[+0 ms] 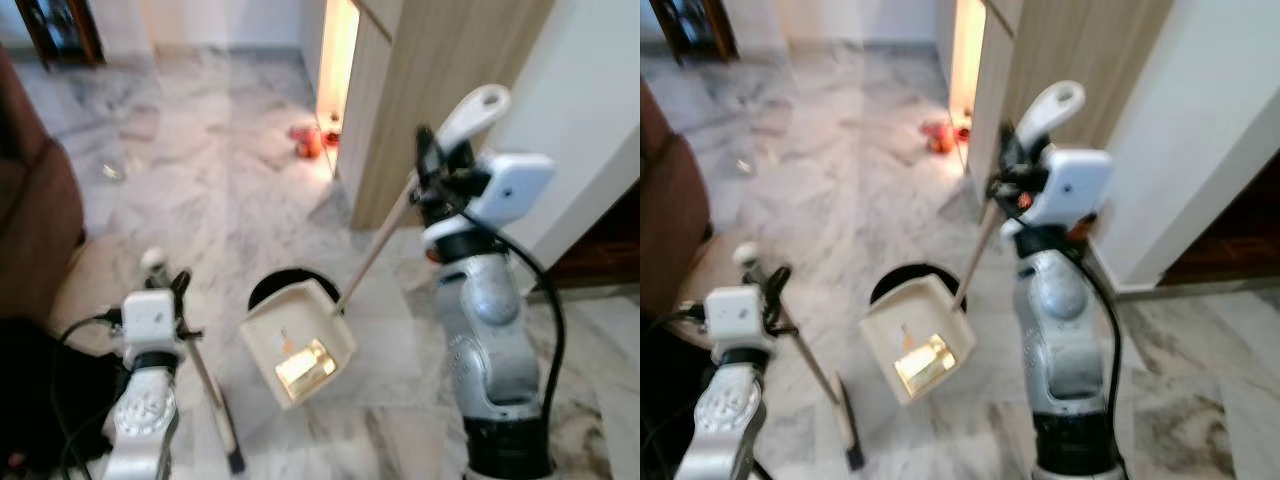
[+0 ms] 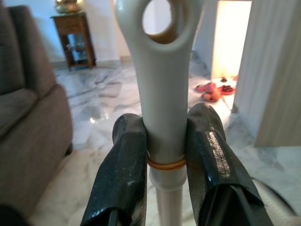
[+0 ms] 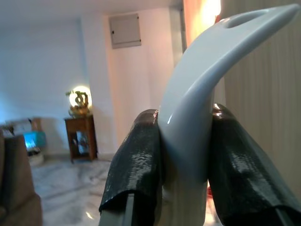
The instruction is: Sweep floor
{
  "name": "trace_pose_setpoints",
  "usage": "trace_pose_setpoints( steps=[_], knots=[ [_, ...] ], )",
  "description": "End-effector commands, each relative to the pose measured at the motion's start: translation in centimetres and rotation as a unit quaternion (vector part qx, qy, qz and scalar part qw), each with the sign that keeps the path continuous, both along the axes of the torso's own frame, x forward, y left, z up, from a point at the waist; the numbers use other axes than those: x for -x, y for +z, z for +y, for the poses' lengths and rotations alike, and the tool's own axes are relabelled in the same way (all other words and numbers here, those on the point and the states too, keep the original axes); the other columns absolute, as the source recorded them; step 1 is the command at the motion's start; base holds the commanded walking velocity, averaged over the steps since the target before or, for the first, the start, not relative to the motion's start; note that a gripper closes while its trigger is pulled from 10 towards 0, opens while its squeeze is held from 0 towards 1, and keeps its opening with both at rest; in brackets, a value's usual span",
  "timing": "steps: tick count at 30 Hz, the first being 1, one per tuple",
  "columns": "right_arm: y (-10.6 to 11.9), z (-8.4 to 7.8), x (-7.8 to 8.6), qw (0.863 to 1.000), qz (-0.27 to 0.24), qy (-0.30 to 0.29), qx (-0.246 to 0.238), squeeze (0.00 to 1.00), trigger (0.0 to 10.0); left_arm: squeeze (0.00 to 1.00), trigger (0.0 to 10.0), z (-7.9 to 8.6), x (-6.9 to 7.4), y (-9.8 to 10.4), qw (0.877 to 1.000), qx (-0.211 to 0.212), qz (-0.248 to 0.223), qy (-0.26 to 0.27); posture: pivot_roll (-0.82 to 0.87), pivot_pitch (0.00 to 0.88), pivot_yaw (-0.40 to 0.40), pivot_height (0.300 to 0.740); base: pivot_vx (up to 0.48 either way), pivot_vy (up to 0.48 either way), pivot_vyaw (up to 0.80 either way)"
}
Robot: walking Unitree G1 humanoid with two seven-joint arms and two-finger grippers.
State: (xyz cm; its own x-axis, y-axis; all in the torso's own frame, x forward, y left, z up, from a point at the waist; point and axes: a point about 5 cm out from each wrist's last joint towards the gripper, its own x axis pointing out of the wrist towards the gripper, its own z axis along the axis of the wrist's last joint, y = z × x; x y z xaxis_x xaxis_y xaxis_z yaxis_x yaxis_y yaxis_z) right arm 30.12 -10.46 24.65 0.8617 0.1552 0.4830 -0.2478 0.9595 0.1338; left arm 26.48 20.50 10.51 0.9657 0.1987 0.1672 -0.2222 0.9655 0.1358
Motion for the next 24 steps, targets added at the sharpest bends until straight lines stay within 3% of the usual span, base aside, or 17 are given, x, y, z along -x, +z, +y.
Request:
trace_pose_setpoints(
  steps=[1,13,19,24],
  knots=[
    [1.58,-0.37,0.54,0.999,-0.040,0.000,-0.018,0.00,10.0,0.00,10.0,-0.36,-0.11,1.00,1.000,-0.014,-0.026,-0.007,0.12,0.065,-0.041,0.740,0.300,0.000,0.00],
    [1.90,-0.22,0.62,0.999,-0.048,0.002,-0.016,0.00,10.0,0.00,10.0,-0.32,-0.13,1.04,1.000,-0.013,-0.027,-0.006,0.12,0.064,-0.041,0.740,0.300,0.000,0.00],
    [2.01,-0.22,0.64,0.998,-0.054,0.000,-0.016,0.00,10.0,0.00,10.0,-0.29,-0.19,1.06,0.999,-0.014,-0.028,-0.005,0.12,0.062,-0.039,0.740,0.302,0.000,0.73],
    [1.96,-0.17,0.60,0.998,-0.051,0.003,-0.020,0.00,10.0,0.00,10.0,-0.25,-0.26,1.11,0.999,-0.014,-0.029,-0.005,0.12,0.060,-0.038,0.740,0.299,0.000,0.00]
  ],
)
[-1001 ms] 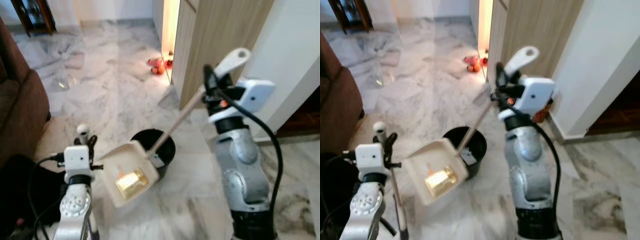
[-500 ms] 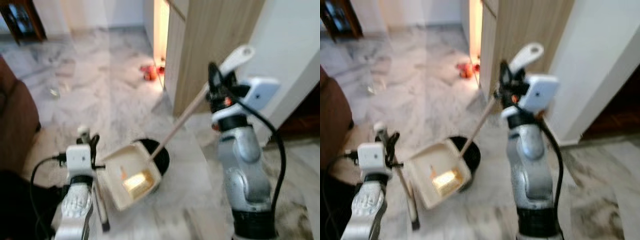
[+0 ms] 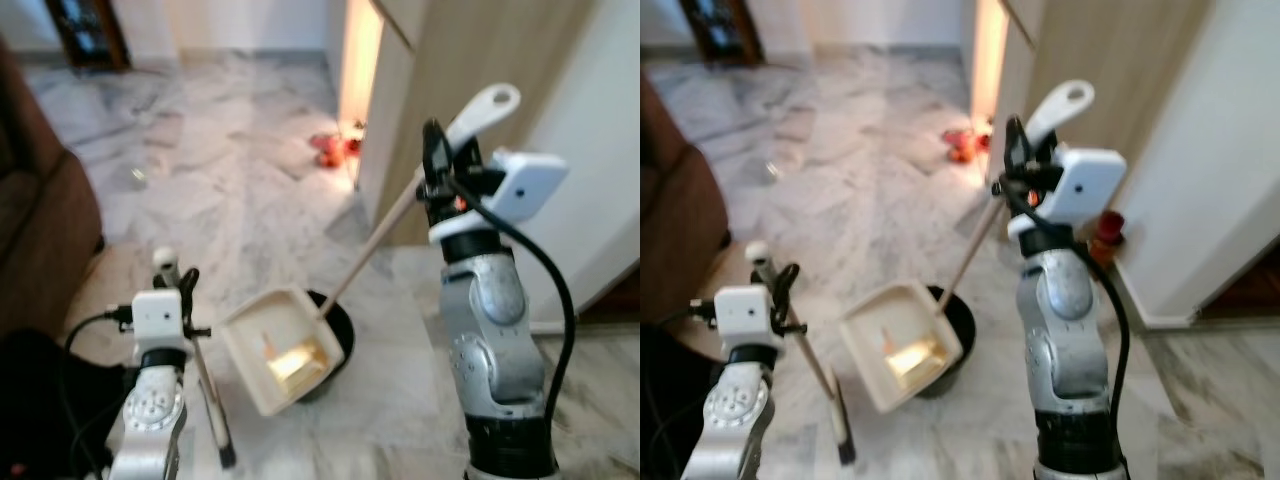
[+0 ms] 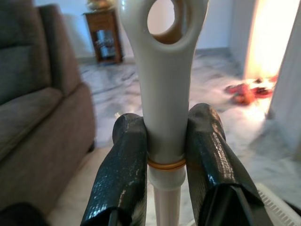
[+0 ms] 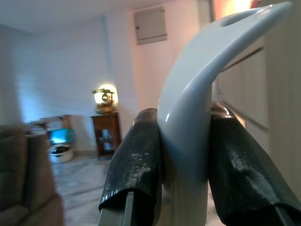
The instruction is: Sweep floor
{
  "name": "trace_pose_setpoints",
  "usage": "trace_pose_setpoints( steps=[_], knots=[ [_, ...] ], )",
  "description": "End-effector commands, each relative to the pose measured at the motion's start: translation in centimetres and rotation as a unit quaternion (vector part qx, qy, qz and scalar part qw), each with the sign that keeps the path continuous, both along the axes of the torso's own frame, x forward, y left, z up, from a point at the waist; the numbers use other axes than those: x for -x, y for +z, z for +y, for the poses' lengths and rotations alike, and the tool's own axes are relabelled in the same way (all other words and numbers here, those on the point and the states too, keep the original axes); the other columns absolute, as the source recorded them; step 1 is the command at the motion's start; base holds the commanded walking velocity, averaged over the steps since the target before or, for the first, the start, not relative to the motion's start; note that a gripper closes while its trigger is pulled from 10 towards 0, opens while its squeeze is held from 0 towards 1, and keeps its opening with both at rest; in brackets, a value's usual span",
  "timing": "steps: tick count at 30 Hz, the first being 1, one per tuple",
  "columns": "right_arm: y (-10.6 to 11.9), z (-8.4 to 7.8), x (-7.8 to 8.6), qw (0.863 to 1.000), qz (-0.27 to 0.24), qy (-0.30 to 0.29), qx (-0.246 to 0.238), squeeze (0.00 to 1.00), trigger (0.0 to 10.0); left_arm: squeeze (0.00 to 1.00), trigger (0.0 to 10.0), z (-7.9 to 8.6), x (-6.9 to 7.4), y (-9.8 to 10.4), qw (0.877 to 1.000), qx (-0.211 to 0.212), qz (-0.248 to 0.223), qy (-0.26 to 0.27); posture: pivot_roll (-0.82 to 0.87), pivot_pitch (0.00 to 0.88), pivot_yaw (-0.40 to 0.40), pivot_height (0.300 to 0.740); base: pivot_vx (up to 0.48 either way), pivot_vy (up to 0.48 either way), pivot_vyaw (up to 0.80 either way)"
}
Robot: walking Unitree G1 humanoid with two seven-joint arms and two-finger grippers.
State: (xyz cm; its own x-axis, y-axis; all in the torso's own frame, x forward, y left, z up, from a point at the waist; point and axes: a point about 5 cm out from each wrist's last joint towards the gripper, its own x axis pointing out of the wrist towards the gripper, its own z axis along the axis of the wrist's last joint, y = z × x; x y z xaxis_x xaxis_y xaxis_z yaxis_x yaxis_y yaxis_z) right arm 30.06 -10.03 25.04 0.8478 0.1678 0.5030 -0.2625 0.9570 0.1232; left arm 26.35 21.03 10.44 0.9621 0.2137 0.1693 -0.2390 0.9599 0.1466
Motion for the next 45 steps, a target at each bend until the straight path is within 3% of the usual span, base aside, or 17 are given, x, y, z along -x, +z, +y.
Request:
trace_pose_setpoints(
  steps=[1,26,36,45],
  knots=[
    [1.6,-0.6,0.5,0.999,-0.039,-0.003,-0.024,0.00,10.0,0.00,10.0,-0.8,-0.4,1.2,0.999,-0.009,-0.029,-0.014,0.12,0.060,-0.038,0.740,0.300,0.000,0.00],
    [1.7,-0.5,0.6,0.999,-0.043,-0.003,-0.023,0.00,10.0,0.00,10.0,-0.7,-0.3,1.2,0.999,-0.010,-0.031,-0.014,0.13,0.060,-0.038,0.740,0.300,0.000,0.00],
    [1.6,0.6,1.3,0.998,-0.057,0.008,0.012,0.00,10.0,0.00,10.0,-0.8,-0.1,1.1,0.999,-0.015,-0.033,-0.026,0.13,0.058,-0.034,0.740,0.000,0.000,0.00],
    [2.3,1.3,1.8,0.996,-0.084,0.009,0.019,0.00,10.0,0.00,10.0,0.2,0.7,0.4,0.999,-0.026,-0.015,-0.018,0.14,0.073,-0.034,0.740,0.000,0.000,0.00]
  ],
)
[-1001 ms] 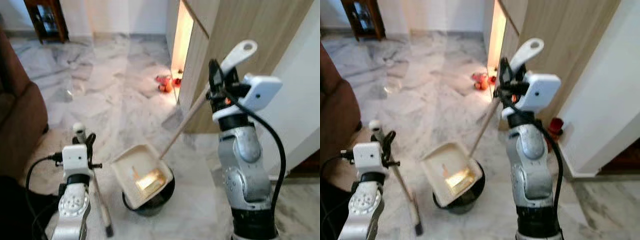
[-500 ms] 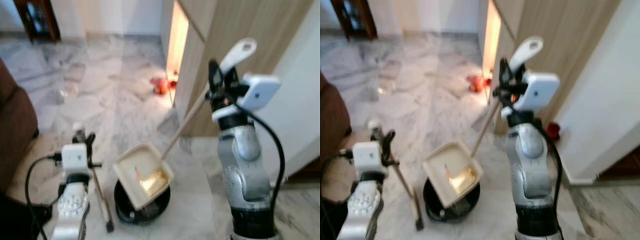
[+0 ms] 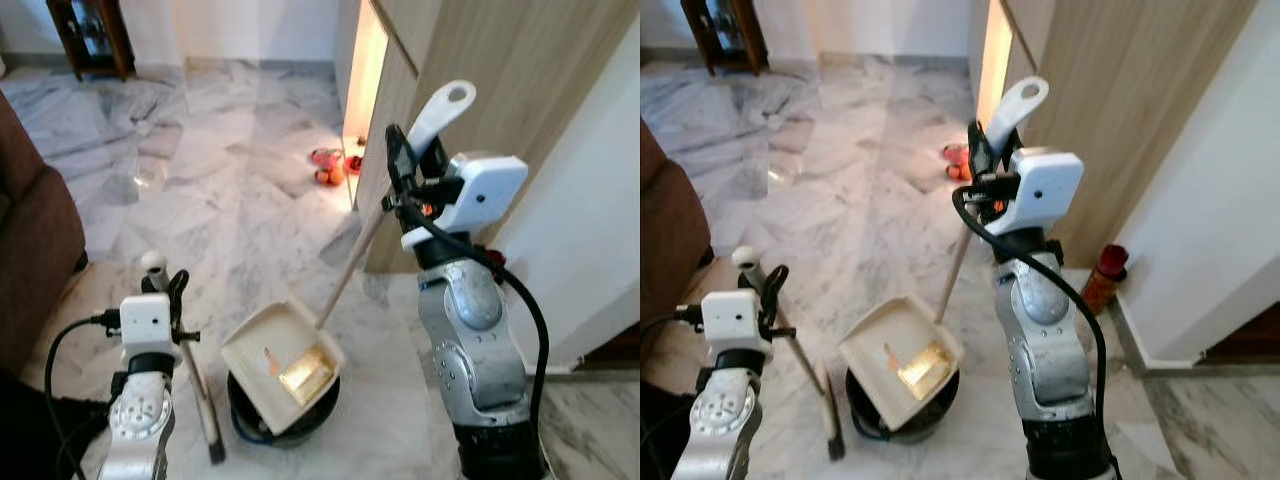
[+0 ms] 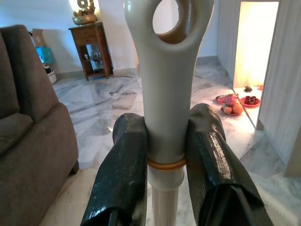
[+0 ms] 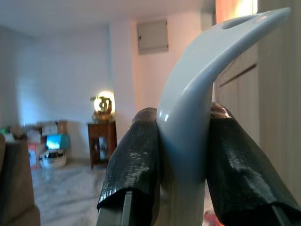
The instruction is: Sweep floor
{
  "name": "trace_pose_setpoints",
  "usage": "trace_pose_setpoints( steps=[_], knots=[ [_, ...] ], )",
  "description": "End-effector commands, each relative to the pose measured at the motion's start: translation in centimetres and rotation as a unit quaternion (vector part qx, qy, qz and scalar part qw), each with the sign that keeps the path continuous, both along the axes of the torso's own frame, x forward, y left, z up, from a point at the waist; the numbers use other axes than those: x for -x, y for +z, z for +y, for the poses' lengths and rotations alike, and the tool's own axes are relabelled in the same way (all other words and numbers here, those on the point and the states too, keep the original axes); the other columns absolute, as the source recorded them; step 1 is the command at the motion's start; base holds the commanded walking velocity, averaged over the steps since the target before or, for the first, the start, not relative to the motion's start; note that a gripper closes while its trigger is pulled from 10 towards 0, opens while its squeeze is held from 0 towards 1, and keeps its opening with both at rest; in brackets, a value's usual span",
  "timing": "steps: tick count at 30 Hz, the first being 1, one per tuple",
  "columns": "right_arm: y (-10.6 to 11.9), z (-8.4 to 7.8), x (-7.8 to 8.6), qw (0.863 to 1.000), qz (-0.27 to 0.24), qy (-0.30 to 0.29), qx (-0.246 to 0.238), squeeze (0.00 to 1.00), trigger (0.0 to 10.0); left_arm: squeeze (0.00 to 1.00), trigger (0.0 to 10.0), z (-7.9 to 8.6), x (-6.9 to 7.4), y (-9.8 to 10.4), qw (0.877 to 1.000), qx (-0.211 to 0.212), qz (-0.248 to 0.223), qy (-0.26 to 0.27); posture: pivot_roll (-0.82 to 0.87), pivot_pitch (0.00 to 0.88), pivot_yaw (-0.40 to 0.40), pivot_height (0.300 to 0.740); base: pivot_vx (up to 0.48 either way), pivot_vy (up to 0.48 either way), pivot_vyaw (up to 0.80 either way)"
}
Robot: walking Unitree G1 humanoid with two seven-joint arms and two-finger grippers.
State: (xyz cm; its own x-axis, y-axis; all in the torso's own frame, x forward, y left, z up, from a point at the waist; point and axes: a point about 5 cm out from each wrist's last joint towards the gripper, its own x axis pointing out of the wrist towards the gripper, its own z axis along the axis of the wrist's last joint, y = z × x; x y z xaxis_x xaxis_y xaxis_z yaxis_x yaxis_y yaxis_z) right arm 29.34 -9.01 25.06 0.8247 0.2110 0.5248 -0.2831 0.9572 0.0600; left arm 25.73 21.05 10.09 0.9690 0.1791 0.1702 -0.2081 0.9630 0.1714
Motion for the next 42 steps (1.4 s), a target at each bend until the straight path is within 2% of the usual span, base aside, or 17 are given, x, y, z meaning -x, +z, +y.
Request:
trace_pose_setpoints(
  steps=[1,11,17,20,35,39,42],
  knots=[
    [2.3,0.2,1.1,0.998,-0.065,0.002,-0.009,0.00,10.0,0.00,10.0,0.1,0.1,0.8,1.000,-0.014,-0.017,-0.003,0.14,0.073,-0.034,0.740,0.000,0.000,0.00],
    [3.3,2.2,3.0,0.992,-0.129,0.006,0.016,0.00,10.0,0.00,10.0,-0.6,-0.3,1.1,0.999,-0.034,-0.023,-0.024,0.14,0.085,-0.029,0.740,0.000,0.000,0.00],
    [3.4,2.6,3.8,0.988,-0.149,0.010,0.026,0.00,10.0,0.00,10.0,-0.4,-0.3,1.1,0.999,-0.035,-0.024,-0.022,0.14,0.092,-0.025,0.740,0.000,0.000,0.00],
    [3.4,2.8,4.5,0.984,-0.168,0.013,0.052,0.00,10.0,0.00,10.0,-0.5,-0.4,1.2,0.999,-0.036,-0.025,-0.024,0.14,0.091,-0.024,0.740,0.000,0.000,0.00],
    [2.6,3.6,6.3,0.983,-0.167,0.050,0.065,0.00,10.0,0.00,10.0,-0.5,-0.5,1.3,0.999,-0.036,-0.028,-0.027,0.14,0.089,-0.022,0.740,0.000,0.000,0.00],
    [2.5,4.8,7.3,0.972,-0.196,0.071,0.109,0.00,10.0,0.00,10.0,-0.6,-0.6,1.3,0.999,-0.036,-0.028,-0.028,0.13,0.084,-0.020,0.740,0.000,0.000,0.00],
    [2.3,4.9,7.5,0.971,-0.196,0.072,0.113,0.00,10.0,0.00,10.0,-0.6,-0.6,1.3,0.999,-0.036,-0.028,-0.029,0.13,0.085,-0.021,0.740,0.000,0.000,0.00]
  ],
)
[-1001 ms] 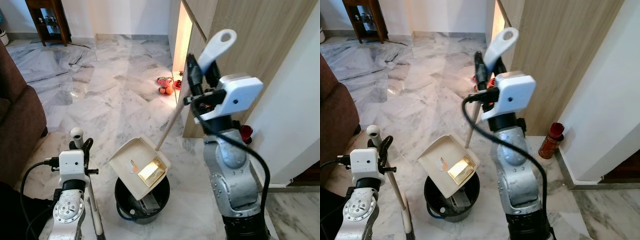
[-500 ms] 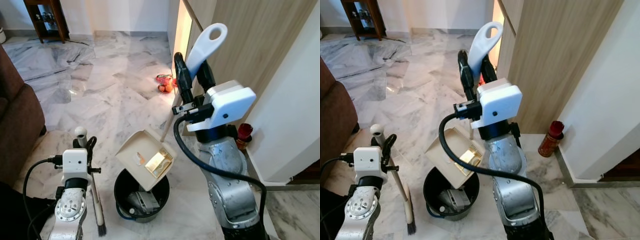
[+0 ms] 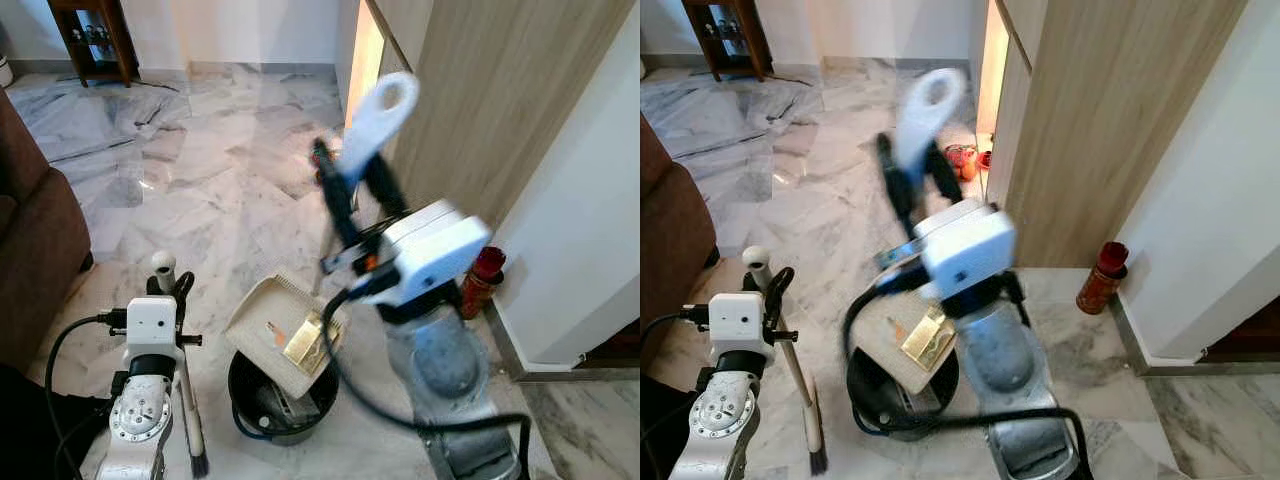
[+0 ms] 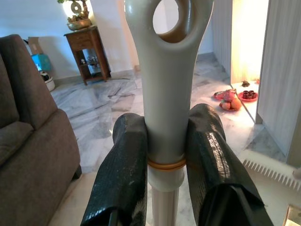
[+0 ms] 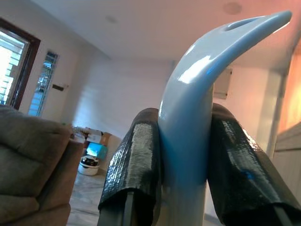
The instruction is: Sweep floor
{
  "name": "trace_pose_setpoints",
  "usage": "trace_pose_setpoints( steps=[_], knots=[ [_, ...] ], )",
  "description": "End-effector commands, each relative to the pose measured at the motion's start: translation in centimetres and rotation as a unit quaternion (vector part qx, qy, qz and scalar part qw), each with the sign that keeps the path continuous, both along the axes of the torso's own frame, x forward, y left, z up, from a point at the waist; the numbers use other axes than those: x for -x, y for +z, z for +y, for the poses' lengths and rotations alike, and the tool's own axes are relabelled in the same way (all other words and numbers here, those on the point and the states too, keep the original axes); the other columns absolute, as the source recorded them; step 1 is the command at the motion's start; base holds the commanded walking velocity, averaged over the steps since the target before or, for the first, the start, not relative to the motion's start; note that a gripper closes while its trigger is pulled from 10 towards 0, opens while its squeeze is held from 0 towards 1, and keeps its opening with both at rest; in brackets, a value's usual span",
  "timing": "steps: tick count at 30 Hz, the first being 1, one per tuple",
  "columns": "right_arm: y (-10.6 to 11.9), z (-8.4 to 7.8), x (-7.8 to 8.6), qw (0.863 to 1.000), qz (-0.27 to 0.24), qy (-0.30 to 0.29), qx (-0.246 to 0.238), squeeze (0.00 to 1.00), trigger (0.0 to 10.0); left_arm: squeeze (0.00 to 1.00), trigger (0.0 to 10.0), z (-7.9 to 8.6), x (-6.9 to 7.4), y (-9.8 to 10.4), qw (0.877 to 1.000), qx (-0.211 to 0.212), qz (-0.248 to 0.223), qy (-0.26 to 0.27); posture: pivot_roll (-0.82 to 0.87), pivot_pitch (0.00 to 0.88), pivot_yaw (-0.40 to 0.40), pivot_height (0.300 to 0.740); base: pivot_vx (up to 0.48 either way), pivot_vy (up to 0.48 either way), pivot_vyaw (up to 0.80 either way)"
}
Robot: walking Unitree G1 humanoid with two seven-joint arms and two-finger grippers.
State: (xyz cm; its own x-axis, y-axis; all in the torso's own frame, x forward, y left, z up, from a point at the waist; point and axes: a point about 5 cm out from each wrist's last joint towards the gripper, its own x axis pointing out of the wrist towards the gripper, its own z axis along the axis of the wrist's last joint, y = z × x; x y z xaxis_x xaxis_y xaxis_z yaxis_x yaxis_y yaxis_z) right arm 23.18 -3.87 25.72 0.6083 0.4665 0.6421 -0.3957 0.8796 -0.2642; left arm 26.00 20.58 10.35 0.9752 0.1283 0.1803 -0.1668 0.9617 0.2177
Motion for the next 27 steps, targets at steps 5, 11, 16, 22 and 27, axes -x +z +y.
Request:
trace_pose_setpoints(
  steps=[5,11,16,22,27],
  knots=[
    [1.66,0.08,1.60,0.997,-0.073,0.010,0.006,0.00,10.0,0.00,10.0,-0.27,-0.31,1.04,1.000,-0.010,-0.027,-0.009,0.13,0.086,-0.023,0.740,0.000,0.000,0.00],
    [1.56,0.29,1.69,0.998,-0.067,0.015,0.004,0.00,10.0,0.00,10.0,-0.31,-0.31,1.05,1.000,-0.008,-0.028,-0.008,0.13,0.088,-0.026,0.740,0.000,0.000,0.00],
    [1.37,0.77,1.92,0.996,-0.080,0.020,0.027,0.00,10.0,0.00,10.0,-0.40,-0.33,1.00,1.000,-0.007,-0.028,-0.009,0.13,0.087,-0.027,0.740,0.000,0.000,0.00],
    [1.37,0.66,1.70,0.998,-0.063,0.022,0.010,0.00,10.0,0.00,10.0,-0.50,-0.30,0.95,1.000,-0.006,-0.027,-0.009,0.13,0.086,-0.030,0.740,0.000,0.000,0.00],
    [1.25,0.23,1.21,0.999,-0.054,0.007,0.004,0.00,10.0,0.00,10.0,-0.52,-0.29,0.94,1.000,-0.005,-0.027,-0.008,0.13,0.085,-0.032,0.740,0.000,0.000,0.00]
  ],
)
